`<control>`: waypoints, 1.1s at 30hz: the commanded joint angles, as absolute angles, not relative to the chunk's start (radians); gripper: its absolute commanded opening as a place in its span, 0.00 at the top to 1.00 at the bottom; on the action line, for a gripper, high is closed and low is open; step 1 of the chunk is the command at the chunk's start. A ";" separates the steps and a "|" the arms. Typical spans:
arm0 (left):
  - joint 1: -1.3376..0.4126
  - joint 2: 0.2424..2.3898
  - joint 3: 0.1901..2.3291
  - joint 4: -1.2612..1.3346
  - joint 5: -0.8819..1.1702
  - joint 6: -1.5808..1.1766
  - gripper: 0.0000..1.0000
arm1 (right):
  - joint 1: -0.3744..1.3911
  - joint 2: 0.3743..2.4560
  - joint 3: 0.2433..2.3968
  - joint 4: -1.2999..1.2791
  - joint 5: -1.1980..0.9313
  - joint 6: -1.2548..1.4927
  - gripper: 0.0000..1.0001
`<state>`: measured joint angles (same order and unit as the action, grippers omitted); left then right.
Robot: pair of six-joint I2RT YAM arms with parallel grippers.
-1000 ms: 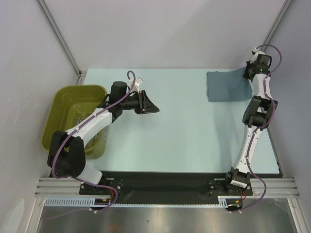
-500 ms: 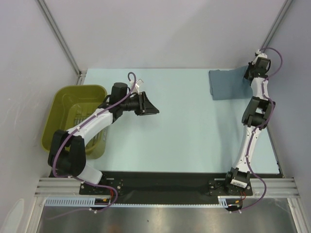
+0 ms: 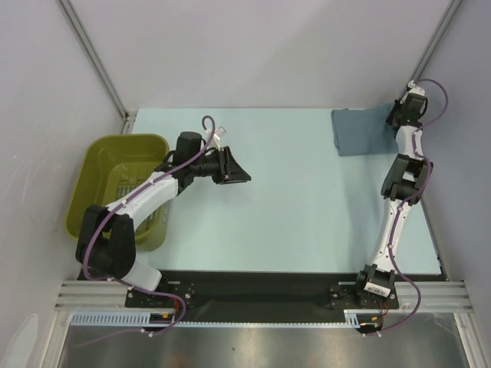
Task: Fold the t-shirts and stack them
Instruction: Neatly place the folded tshirt to the corner
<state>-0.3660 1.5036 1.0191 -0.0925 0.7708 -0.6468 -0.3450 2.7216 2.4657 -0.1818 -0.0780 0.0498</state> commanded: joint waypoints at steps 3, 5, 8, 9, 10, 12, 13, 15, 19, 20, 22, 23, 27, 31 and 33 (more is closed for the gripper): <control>-0.365 1.473 1.031 -0.097 0.775 -0.637 0.62 | -0.344 2.744 2.546 -0.083 -0.061 0.075 1.00; -0.365 1.474 1.037 -0.098 0.775 -0.635 0.62 | -0.341 2.753 2.566 -0.093 -0.051 0.081 0.88; -0.365 1.470 1.048 -0.107 0.767 -0.637 0.62 | -0.331 2.731 2.576 -0.123 -0.002 0.086 0.46; -0.367 1.468 1.045 -0.106 0.759 -0.635 0.62 | -0.330 2.720 2.574 -0.138 0.030 0.084 0.34; -0.367 1.459 1.043 -0.107 0.752 -0.634 0.62 | -0.325 2.706 2.571 -0.158 0.082 0.083 0.30; -0.367 1.451 1.026 -0.112 0.735 -0.629 0.62 | -0.318 2.646 2.553 -0.219 0.130 0.084 0.24; -0.367 1.445 1.020 -0.109 0.730 -0.632 0.61 | -0.313 2.614 2.540 -0.242 0.187 0.089 0.23; -0.368 1.430 1.006 -0.101 0.723 -0.649 0.60 | -0.290 2.508 2.507 -0.314 0.244 0.104 0.21; -0.368 1.390 0.989 -0.074 0.710 -0.696 0.54 | -0.209 2.367 2.474 -0.481 0.318 0.129 0.18; -0.368 1.384 0.988 -0.068 0.715 -0.713 0.56 | -0.192 2.332 2.441 -0.532 0.313 0.153 0.18; -0.370 1.352 0.962 -0.048 0.716 -0.736 0.56 | -0.134 2.242 2.392 -0.580 0.258 0.243 0.18; -0.370 1.339 0.948 -0.028 0.722 -0.768 0.56 | -0.117 2.209 2.320 -0.604 0.221 0.273 0.18; -0.368 1.215 0.788 0.087 0.735 -0.897 0.56 | -0.028 2.015 2.041 -0.575 -0.033 0.431 0.17; -0.373 1.096 0.674 0.100 0.718 -0.946 0.56 | 0.098 1.791 1.705 -0.514 -0.179 0.526 0.16; -0.374 1.042 0.599 0.089 0.698 -0.969 0.55 | 0.103 1.617 1.444 -0.405 -0.262 0.622 0.15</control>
<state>-0.3691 1.1236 0.6704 0.0444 0.7155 -0.8959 0.1108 1.7672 1.7115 -0.4610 -0.0967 0.4564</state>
